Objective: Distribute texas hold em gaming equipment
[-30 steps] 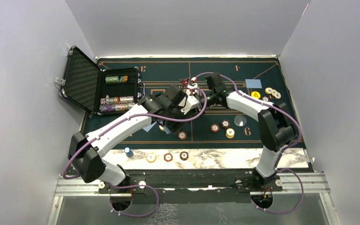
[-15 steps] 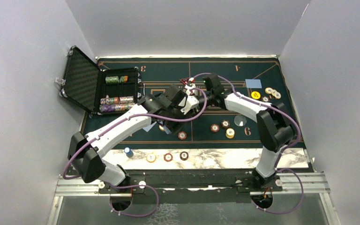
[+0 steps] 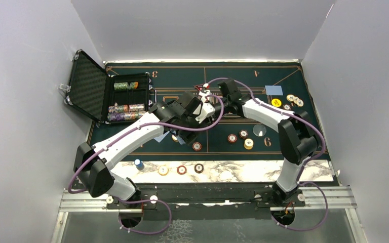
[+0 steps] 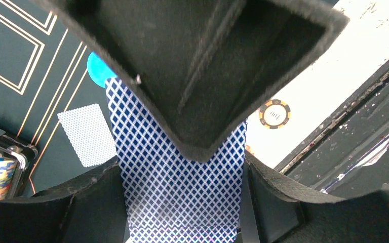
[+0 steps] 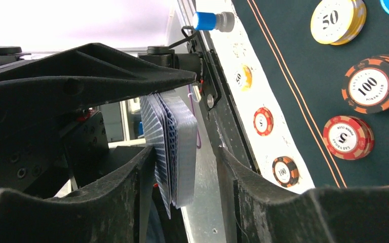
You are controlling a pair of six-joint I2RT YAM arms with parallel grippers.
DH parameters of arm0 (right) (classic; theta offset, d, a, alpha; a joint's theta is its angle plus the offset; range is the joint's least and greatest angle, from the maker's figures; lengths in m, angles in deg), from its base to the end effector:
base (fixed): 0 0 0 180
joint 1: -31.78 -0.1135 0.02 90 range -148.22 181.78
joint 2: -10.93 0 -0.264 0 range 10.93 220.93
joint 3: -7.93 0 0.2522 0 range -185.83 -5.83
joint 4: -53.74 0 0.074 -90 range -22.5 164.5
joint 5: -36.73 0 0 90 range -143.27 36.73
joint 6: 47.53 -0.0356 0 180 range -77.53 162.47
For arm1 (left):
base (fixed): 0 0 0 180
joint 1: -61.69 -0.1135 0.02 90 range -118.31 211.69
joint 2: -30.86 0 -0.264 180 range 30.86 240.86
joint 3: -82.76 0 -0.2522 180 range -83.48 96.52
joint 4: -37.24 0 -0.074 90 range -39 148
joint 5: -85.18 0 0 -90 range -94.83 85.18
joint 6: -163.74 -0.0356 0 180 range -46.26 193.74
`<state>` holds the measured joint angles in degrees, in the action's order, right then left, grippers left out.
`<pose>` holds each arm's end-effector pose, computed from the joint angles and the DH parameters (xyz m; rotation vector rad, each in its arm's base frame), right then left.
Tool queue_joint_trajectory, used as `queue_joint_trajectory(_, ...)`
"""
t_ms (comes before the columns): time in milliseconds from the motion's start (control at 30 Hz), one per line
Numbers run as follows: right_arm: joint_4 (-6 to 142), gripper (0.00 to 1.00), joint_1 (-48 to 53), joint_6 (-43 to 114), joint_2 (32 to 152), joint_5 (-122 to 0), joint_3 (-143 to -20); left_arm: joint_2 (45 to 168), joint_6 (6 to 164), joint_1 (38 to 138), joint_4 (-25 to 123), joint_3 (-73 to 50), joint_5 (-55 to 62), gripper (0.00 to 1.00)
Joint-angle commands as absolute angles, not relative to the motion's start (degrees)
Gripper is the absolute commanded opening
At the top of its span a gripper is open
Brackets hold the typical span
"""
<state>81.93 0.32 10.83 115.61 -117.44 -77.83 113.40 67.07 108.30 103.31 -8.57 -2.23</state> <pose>0.3129 0.2290 0.2215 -0.6042 2.4701 1.8267 0.1990 -0.2128 0.3074 1.2016 2.3595 -0.2991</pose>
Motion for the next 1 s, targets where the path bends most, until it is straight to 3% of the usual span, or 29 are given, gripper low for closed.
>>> queue_joint_trajectory(0,86.3,0.46,2.6,14.9,114.8,-113.0,-78.6,112.0,66.9,108.5,102.2,-6.2,-0.7,0.00)
queue_joint_trajectory(100,86.3,0.46,3.1,14.9,114.5,-113.4,-78.4,111.8,66.8,108.5,102.3,-6.2,-0.8,0.00)
queue_joint_trajectory(167,86.5,0.52,3.4,14.9,114.2,-113.7,-78.4,111.9,66.8,108.5,102.3,-6.2,-0.9,0.00)
queue_joint_trajectory(267,86.5,0.69,4.4,14.4,112.7,-114.6,-78.5,111.9,66.8,108.5,102.2,-6.3,-0.9,0.00)
queue_joint_trajectory(367,85.3,0.73,6.8,12.8,110.5,-117.2,-76.5,111.9,66.8,108.5,102.3,-6.3,-1.1,0.00)
queue_joint_trajectory(733,63.6,0.46,6.4,-2.0,106.8,-123.3,-65.5,111.8,66.7,108.5,102.2,-6.2,-1.1,0.00)
queue_joint_trajectory(967,60.3,0.42,6.2,-4.5,106.2,-123.1,-65.0,112.0,66.5,108.5,102.2,-6.2,-0.9,0.00)
